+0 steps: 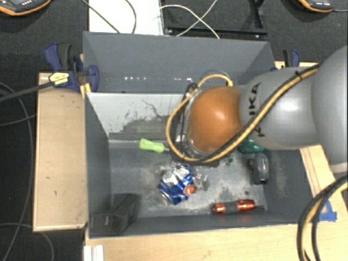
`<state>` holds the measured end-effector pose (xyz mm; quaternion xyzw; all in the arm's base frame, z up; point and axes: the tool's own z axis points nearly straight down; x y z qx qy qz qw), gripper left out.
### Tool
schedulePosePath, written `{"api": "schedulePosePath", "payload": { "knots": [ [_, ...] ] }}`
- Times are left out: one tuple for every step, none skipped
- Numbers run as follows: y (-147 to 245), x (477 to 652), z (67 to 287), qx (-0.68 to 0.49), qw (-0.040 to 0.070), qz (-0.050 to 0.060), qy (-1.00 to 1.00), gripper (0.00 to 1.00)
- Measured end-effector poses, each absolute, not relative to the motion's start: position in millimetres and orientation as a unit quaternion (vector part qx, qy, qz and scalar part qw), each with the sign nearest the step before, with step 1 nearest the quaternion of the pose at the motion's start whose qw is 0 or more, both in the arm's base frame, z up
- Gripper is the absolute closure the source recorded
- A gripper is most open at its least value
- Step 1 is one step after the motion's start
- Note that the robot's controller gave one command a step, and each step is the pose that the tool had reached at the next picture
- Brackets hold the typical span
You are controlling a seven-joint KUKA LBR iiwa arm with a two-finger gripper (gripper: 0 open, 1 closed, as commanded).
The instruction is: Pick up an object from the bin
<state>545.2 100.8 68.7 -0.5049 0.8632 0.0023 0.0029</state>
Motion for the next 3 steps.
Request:
{"api": "schedulePosePath", "payload": {
  "knots": [
    [112.5, 530.3, 95.0, -0.575, 0.002, 0.002, 0.818, 1.0],
    [112.4, 530.3, 95.0, -0.574, 0.002, 0.002, 0.819, 1.0],
    [117.4, 550.8, 287.4, -0.6, 0.005, 0.001, 0.8, 1.0]
  ]
}}
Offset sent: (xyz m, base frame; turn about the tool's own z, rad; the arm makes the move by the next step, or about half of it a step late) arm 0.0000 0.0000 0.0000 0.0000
